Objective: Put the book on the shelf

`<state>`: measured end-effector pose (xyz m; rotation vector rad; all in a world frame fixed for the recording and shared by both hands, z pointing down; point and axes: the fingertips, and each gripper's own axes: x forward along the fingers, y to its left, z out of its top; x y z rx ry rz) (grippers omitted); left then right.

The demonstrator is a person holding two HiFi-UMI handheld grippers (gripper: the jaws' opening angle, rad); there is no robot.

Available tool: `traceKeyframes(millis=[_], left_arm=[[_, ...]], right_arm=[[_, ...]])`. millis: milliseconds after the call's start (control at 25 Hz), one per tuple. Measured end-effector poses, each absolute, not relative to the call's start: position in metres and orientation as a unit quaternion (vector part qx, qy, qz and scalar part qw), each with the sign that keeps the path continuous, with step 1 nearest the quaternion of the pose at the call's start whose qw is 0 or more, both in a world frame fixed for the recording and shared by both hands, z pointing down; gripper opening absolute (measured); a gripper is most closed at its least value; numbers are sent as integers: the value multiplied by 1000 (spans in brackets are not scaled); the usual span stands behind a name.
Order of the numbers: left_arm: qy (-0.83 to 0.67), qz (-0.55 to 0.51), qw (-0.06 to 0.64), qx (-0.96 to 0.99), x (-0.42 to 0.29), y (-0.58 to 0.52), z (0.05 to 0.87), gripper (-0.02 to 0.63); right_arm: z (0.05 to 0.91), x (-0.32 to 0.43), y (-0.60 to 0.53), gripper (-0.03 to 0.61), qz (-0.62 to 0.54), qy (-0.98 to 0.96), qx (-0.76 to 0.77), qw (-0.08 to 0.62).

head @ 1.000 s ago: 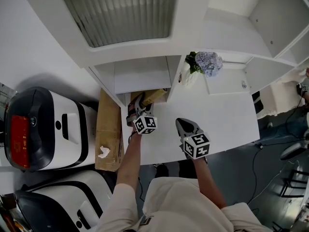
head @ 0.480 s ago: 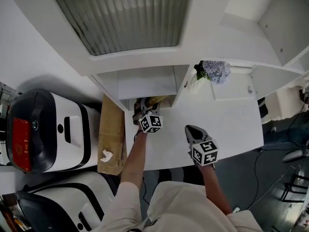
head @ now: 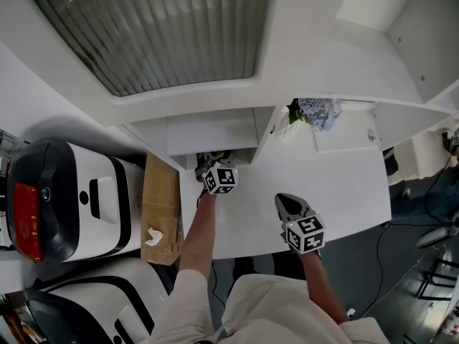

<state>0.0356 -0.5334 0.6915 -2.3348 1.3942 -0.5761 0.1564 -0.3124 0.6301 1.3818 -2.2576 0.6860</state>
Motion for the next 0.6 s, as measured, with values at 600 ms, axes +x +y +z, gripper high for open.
traceKeyframes(millis=[600], left_arm=[[460,-204,93,-859,41,-527,711,346]], right_arm=[[631,152,-312,26,245,-816,483,204]])
